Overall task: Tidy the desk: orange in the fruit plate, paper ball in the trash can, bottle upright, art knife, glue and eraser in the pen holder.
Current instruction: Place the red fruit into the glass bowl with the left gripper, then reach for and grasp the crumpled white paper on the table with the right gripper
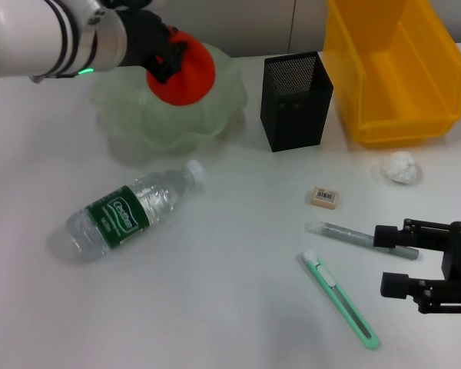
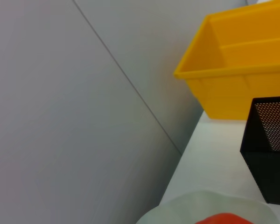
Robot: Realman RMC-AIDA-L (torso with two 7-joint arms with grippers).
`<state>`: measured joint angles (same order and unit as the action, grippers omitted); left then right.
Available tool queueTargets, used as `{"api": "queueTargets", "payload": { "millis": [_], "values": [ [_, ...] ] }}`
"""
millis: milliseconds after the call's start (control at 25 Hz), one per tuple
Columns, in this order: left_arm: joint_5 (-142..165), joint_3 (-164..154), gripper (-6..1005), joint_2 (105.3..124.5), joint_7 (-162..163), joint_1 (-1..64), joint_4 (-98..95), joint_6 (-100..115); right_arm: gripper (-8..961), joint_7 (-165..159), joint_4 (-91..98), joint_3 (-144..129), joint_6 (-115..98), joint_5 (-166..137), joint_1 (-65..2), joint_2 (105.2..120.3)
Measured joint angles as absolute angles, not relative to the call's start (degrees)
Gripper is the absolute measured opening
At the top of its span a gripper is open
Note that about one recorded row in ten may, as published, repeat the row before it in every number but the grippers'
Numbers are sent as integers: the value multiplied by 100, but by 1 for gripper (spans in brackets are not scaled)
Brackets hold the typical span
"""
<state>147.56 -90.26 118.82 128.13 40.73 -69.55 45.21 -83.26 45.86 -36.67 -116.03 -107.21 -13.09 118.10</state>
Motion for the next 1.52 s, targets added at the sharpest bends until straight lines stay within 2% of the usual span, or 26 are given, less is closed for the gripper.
{"api": "queueTargets", "payload": {
  "millis": [320, 1200, 1520],
  "values": [
    [14799, -9328, 149, 11885, 12823, 4146, -6707, 4255, 772, -8175, 4350, -3611, -11680, -10726, -1313, 11760],
    [14862, -9385, 157, 11891, 13026, 4282, -6345, 4105, 773, -8162, 4277, -3595, -11744, -10762, -1301, 11766],
    [14950, -9385, 428, 11891, 13026, 4280, -6295, 4044, 770, -8123, 4221, -3595, -11747, -10766, -1269, 11759]
  ]
}}
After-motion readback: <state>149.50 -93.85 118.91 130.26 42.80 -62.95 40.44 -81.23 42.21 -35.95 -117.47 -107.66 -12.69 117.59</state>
